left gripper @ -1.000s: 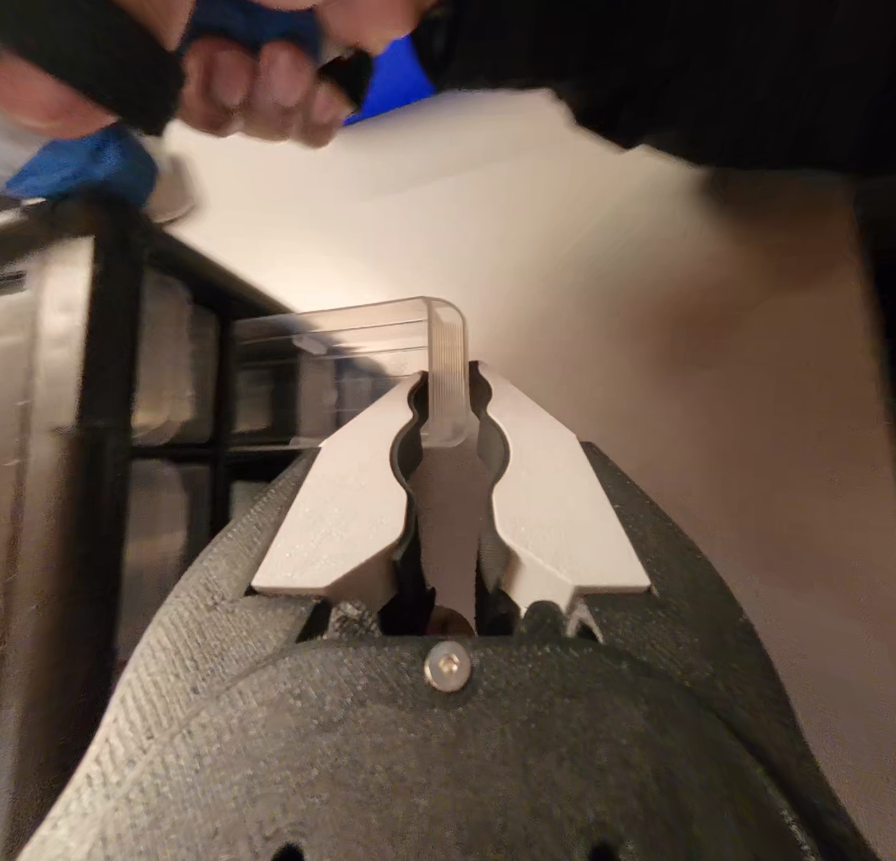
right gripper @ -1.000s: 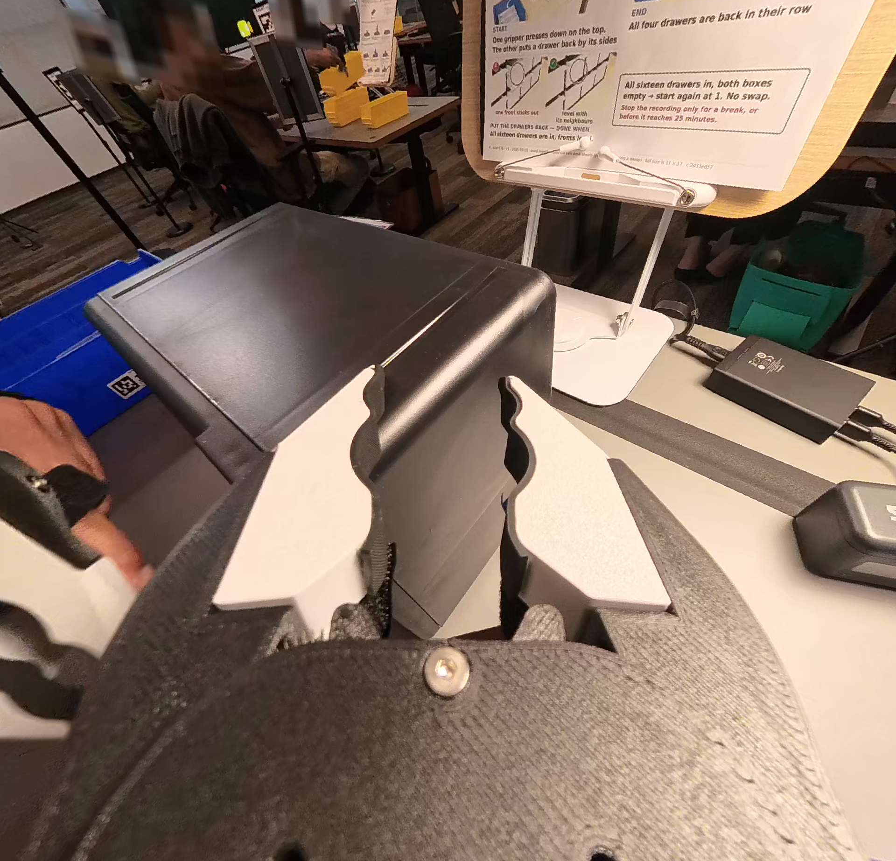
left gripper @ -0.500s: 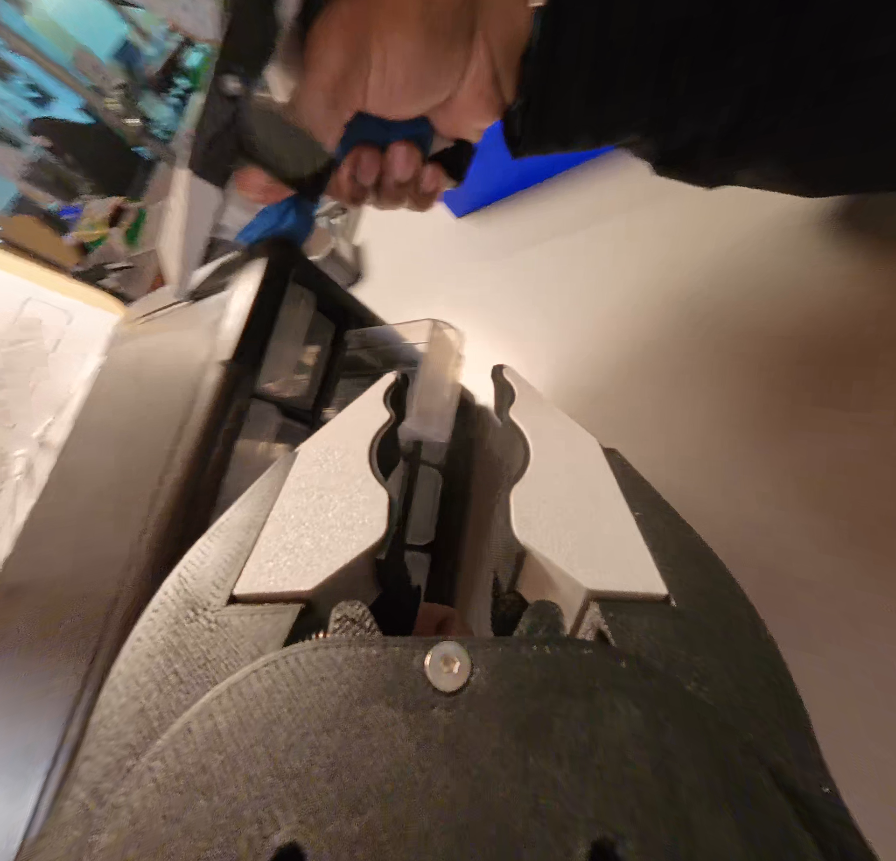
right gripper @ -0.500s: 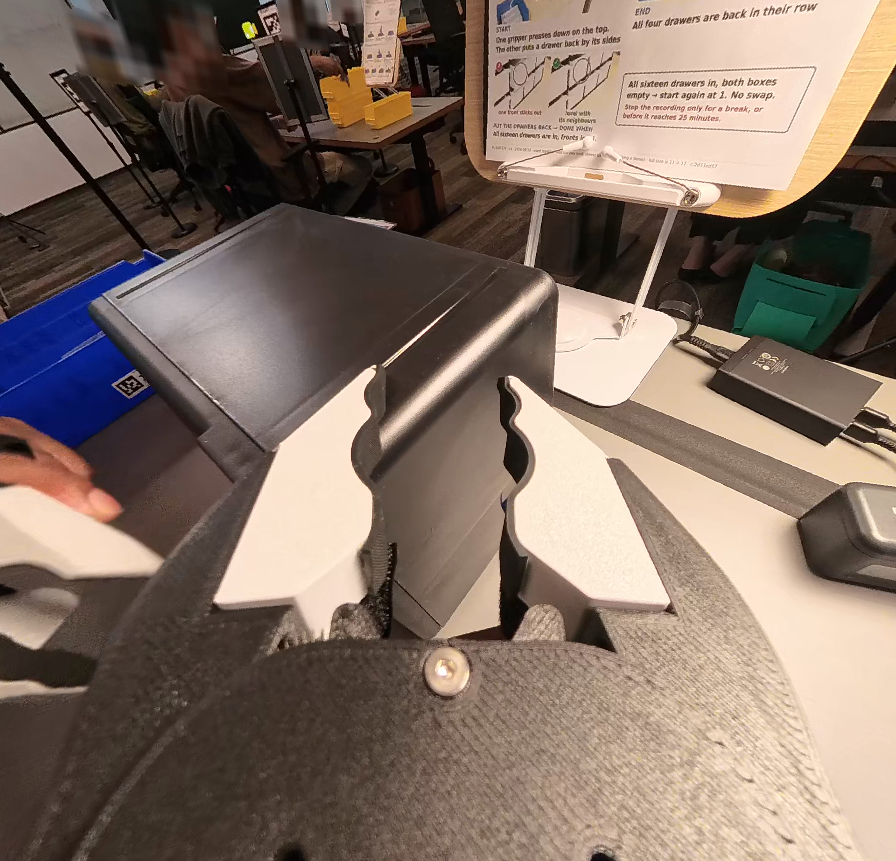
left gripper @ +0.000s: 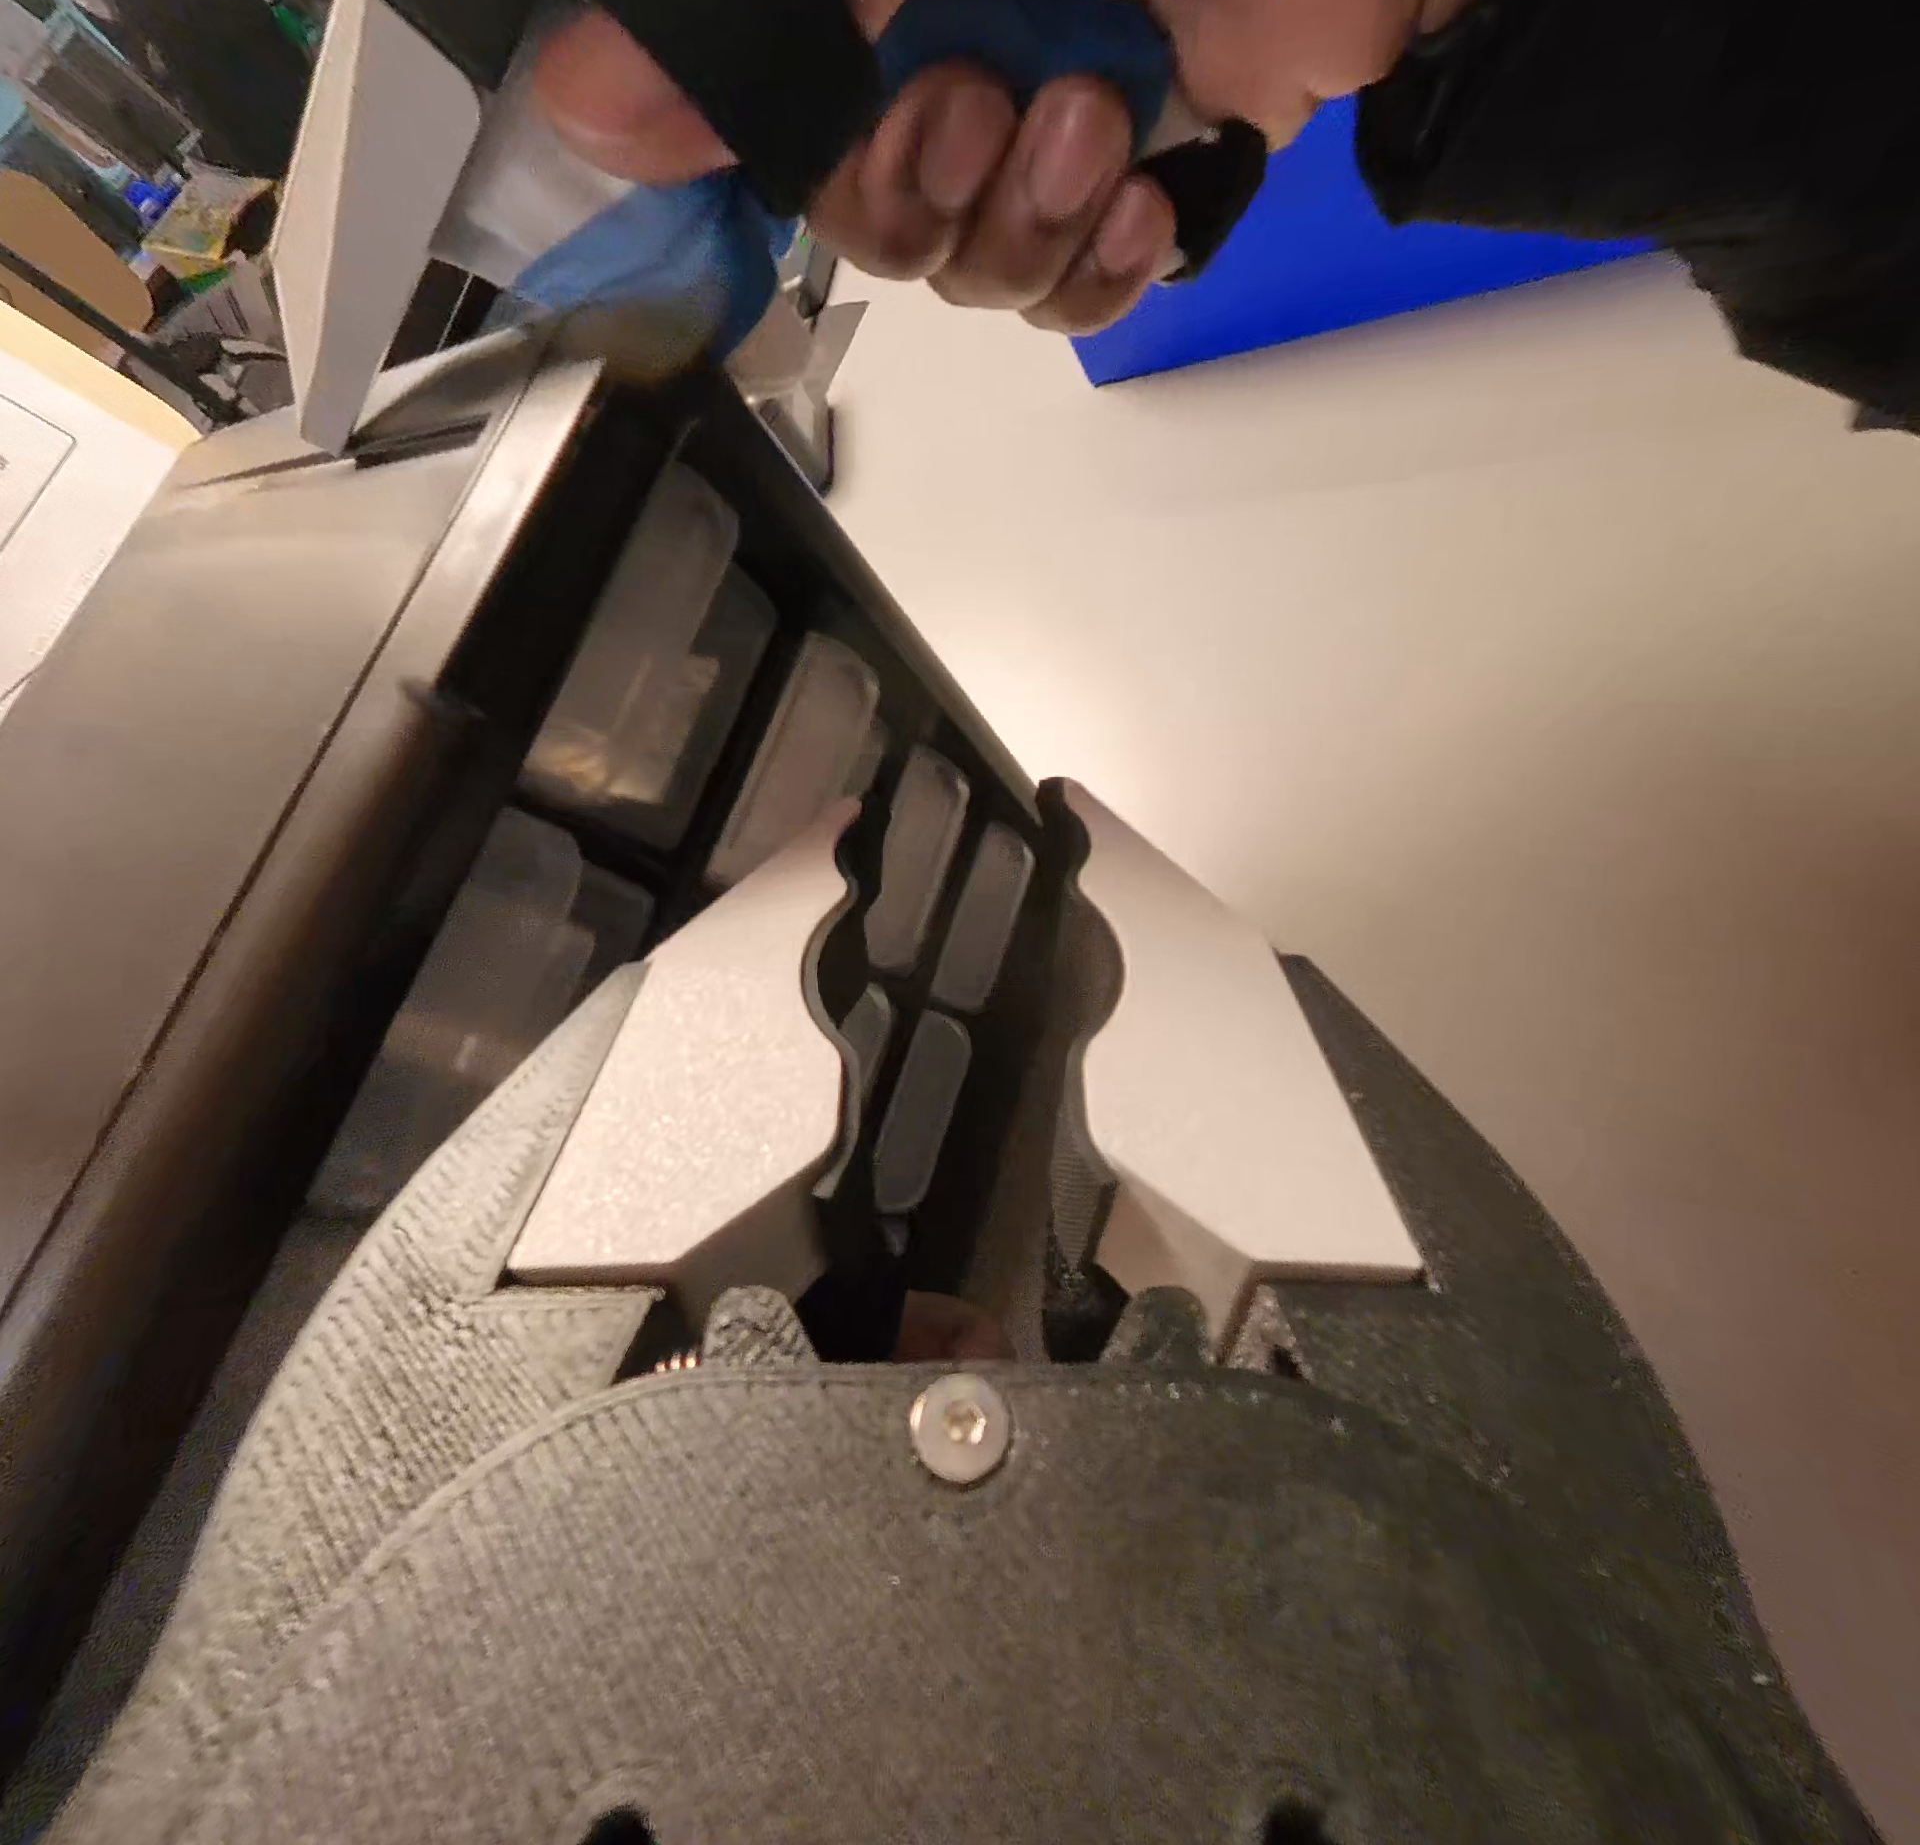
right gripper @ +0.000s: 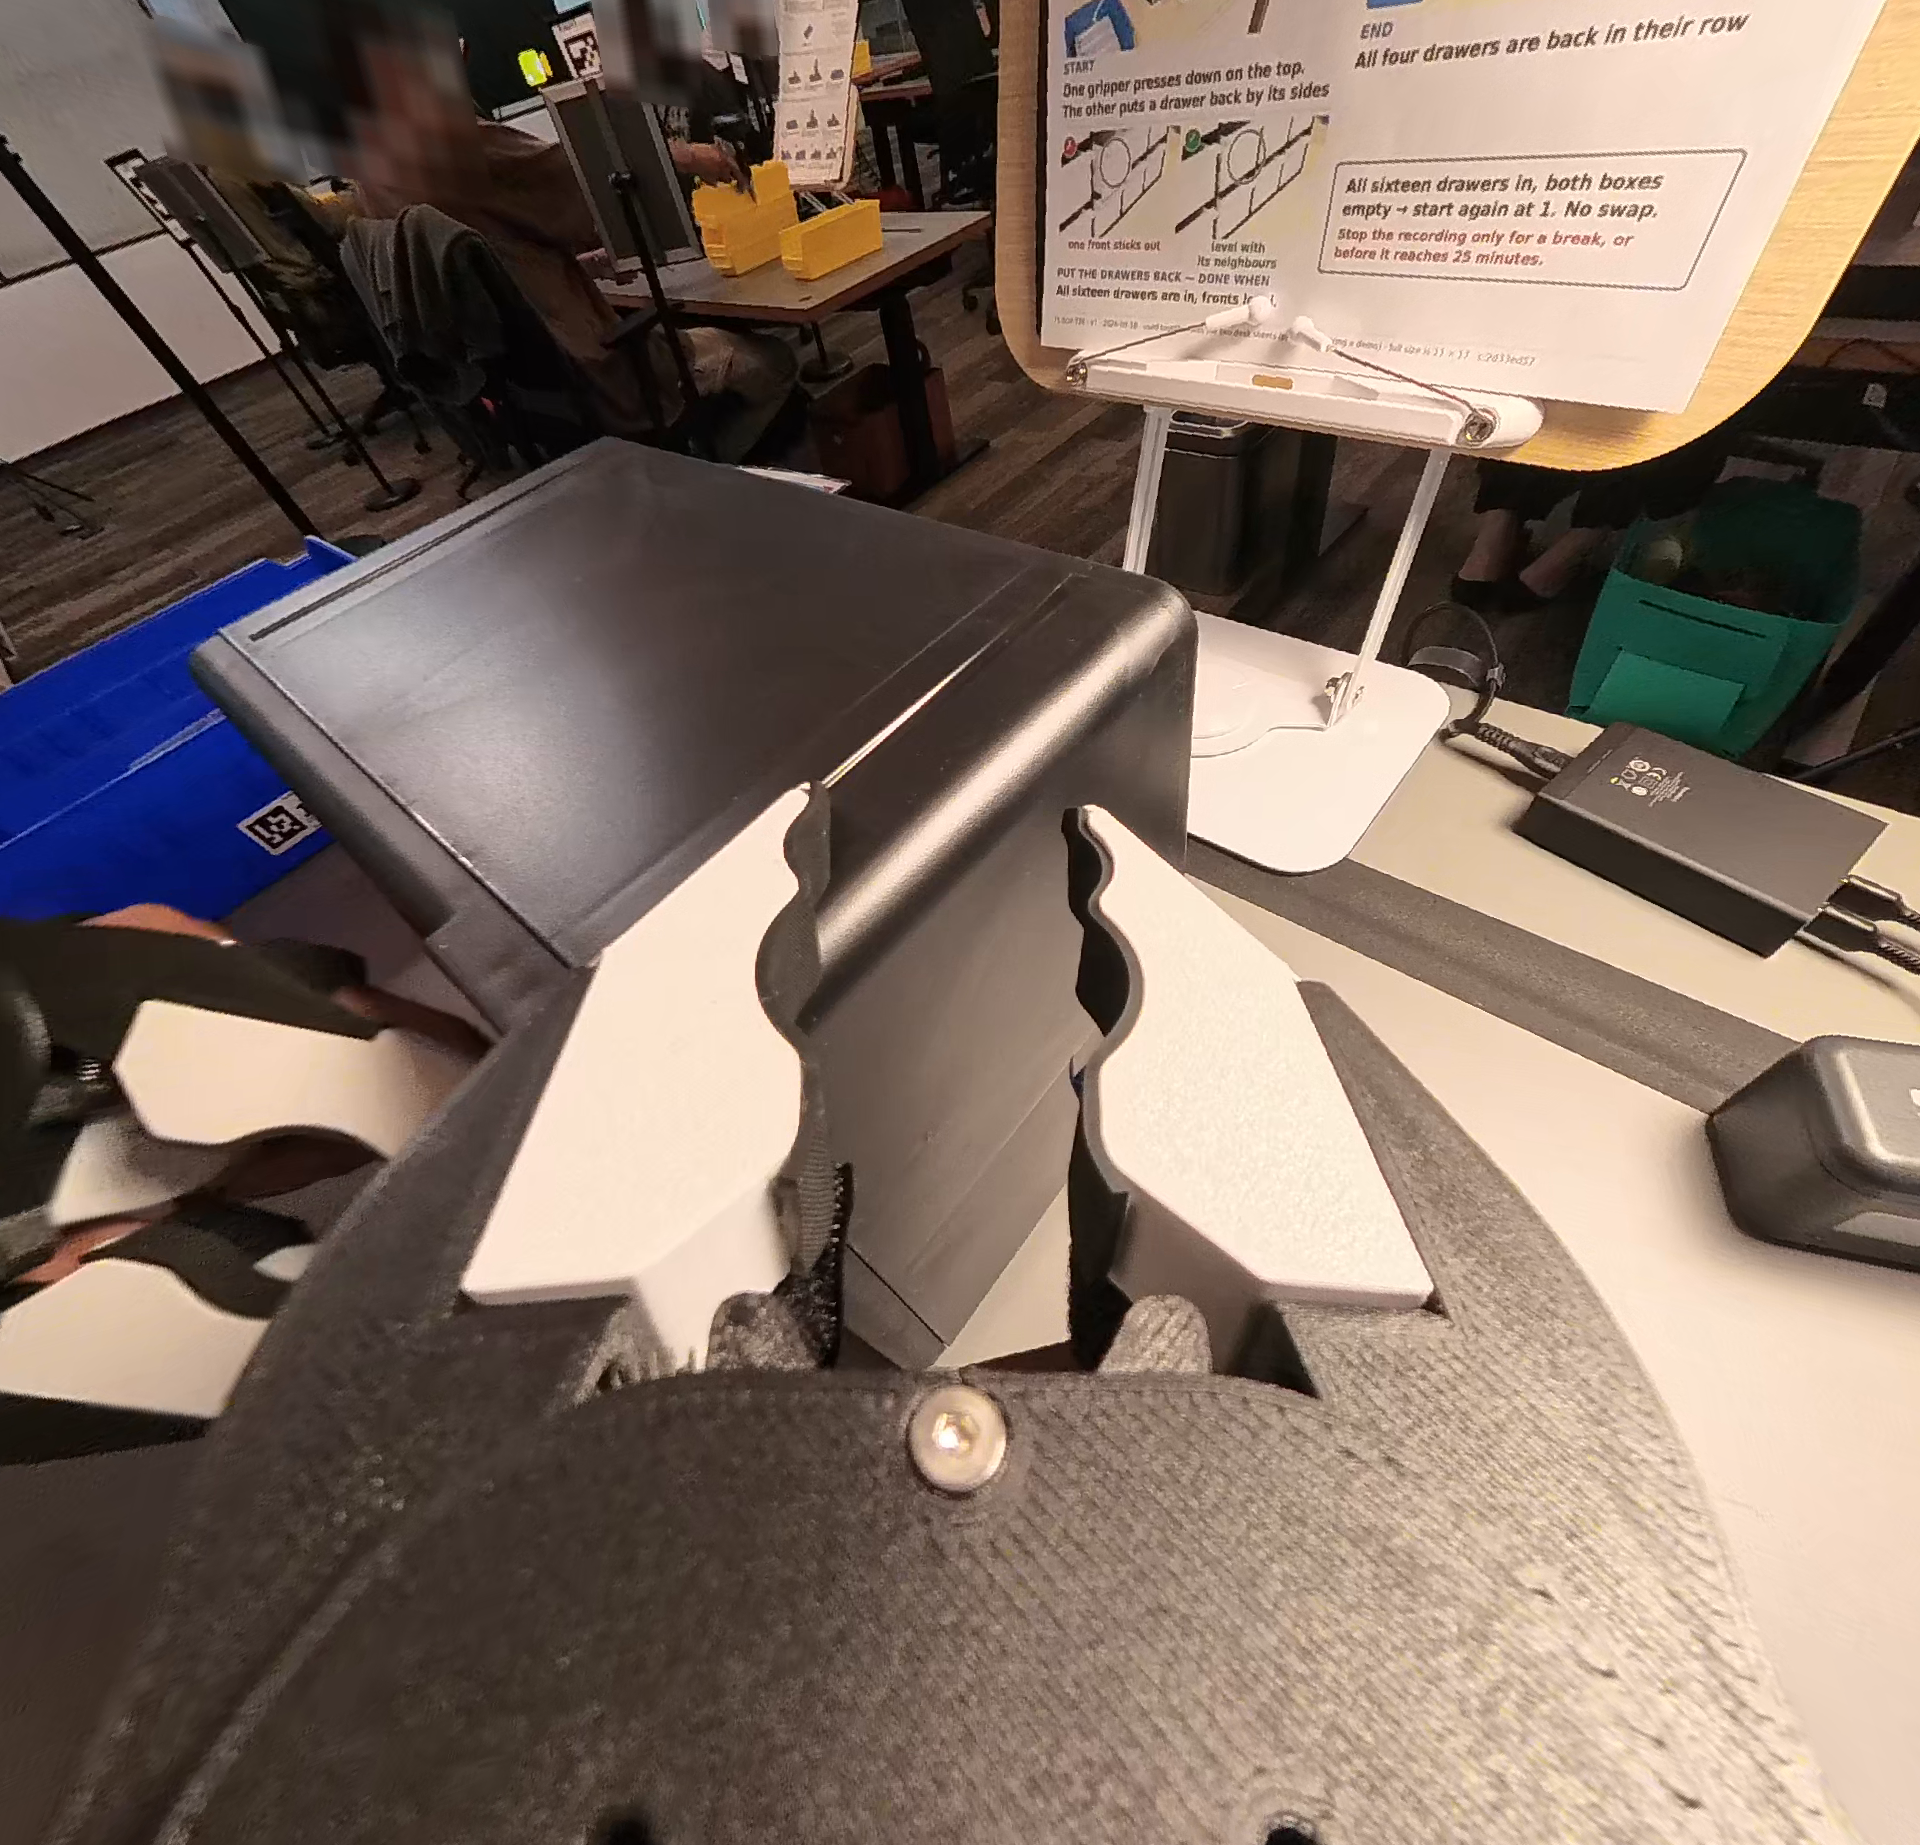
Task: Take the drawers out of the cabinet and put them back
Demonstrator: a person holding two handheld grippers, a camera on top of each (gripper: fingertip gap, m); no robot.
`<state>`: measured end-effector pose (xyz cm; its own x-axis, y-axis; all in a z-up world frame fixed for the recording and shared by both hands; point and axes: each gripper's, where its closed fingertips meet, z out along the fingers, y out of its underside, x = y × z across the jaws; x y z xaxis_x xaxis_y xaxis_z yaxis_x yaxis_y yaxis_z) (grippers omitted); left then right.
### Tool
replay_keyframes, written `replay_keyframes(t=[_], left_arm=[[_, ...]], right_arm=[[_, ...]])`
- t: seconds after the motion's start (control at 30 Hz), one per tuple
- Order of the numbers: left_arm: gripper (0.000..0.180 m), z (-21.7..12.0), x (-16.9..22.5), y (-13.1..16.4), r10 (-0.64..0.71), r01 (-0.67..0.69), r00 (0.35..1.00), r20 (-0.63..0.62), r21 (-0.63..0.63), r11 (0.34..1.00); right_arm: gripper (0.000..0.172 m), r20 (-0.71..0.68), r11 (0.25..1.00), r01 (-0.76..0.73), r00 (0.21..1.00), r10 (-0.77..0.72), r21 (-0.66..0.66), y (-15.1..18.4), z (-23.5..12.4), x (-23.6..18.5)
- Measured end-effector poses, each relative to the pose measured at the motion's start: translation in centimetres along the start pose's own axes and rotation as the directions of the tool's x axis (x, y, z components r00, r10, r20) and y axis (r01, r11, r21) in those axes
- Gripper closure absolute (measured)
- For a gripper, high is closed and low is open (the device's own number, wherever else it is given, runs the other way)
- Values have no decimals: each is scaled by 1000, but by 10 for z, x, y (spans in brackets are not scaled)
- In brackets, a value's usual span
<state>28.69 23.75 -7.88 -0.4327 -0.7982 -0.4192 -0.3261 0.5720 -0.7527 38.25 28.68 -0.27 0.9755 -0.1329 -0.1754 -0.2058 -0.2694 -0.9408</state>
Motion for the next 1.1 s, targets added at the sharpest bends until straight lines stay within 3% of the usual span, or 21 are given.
replay_keyframes(t=[0.17,0.33,0.53,0.7,0.9,1.1], left_arm=[[140,-62,8,18,-18,18,1000,-4,31,999],[132,-161,-33,71,-140,141,983,116,-5,990],[127,-294,-108,203,-180,284,907,382,-237,929],[120,-373,-113,315,-244,441,868,431,-446,779],[120,-405,-81,400,-273,444,895,353,-649,618],[121,-384,-89,434,-232,394,919,320,-701,594]], right_arm=[[123,6,1000,-4,1000,4,0,0,0,0],[123,1,1000,5,1000,-5,-1,0,0,0],[123,1,1000,6,1000,-6,0,0,0,0],[123,1,1000,9,1000,-9,0,0,0,1],[123,-3,1000,18,1000,-18,-2,-1,0,1],[123,-7,1000,25,1000,-25,-2,-1,0,1]])
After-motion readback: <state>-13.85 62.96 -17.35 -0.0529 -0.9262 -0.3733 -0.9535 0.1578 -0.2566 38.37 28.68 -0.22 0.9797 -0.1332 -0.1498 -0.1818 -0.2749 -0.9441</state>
